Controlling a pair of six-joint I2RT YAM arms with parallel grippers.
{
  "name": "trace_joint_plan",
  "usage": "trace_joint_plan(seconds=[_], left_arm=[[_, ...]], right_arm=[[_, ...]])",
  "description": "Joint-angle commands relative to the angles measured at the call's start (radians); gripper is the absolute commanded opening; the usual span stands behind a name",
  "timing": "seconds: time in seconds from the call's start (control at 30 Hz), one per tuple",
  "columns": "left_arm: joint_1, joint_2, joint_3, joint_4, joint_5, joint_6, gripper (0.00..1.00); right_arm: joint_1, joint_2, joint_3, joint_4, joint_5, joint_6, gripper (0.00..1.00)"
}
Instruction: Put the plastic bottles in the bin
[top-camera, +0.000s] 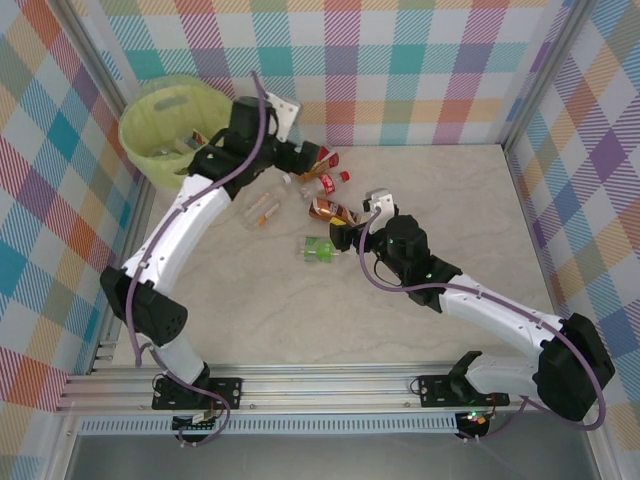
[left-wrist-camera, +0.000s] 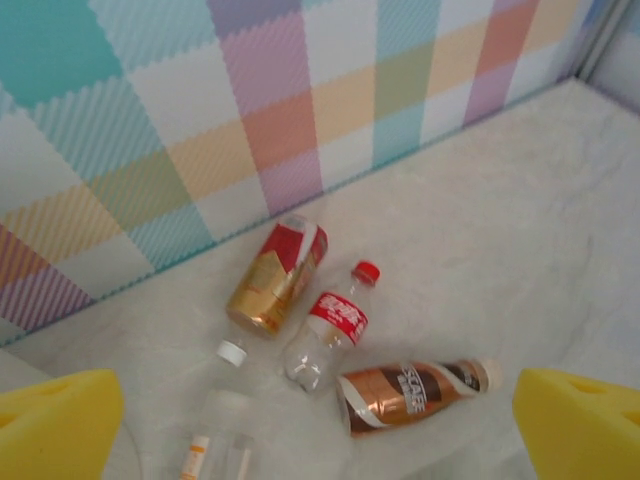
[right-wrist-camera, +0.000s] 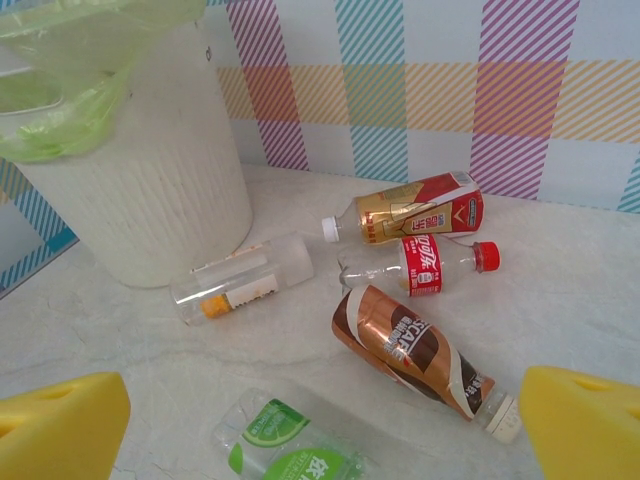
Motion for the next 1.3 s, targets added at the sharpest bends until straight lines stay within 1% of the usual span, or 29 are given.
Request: trace_joint_plan(seconds=[0.0,0.07,0.17,0.27,0.47,0.6,0.77,0.97,1.07,1.27], left_arm=[[-0.015,0.066,0.007,-0.078,-0.111,0.030,1.00],[-0.015,0.101,0.004,-0.089,-0.163,0.011,1.00],[-0.013,0.156,0.010,-0.119,-0.212,-0.011,1.00],[-0.009,0.214,0.009,-0.153,-0.223,-0.039,1.00],[0.031,0.337,0.037,-0.212,-0.229,-0.081,1.00],[0.072,0.364,0.016,-0.186,-0.197,-0.085,1.00],[0.133,0.398,-0.017,-0.147,-0.118,-0.075,1.00],[0.182,0.455,-0.037,-0.123,-0.103,-0.091,1.00],[0.194,0.471,-0.059,-0.110,-0.061,-0.101,1.00],[0.194,0.494,-0.104,-0.089,-0.013,-0.114,1.00]], right_arm=[[-0.003,-0.029,0.004,0.047,0.040,-0.005,1.00],[-0.003,-0.035,-0.002,0.046,0.051,-0.007,1.00],[-0.003,-0.040,-0.006,0.039,0.062,-0.012,1.00],[-0.003,-0.046,-0.011,0.040,0.068,-0.017,1.00],[-0.003,-0.062,-0.015,0.031,0.064,-0.027,1.00],[-0.002,-0.074,-0.017,0.015,0.073,-0.027,1.00],[-0.003,-0.082,-0.022,0.005,0.081,-0.013,1.00],[-0.003,-0.087,-0.021,-0.005,0.081,-0.003,1.00],[-0.003,-0.090,-0.019,-0.011,0.082,-0.002,1.00],[-0.003,-0.088,-0.018,-0.019,0.084,0.000,1.00]])
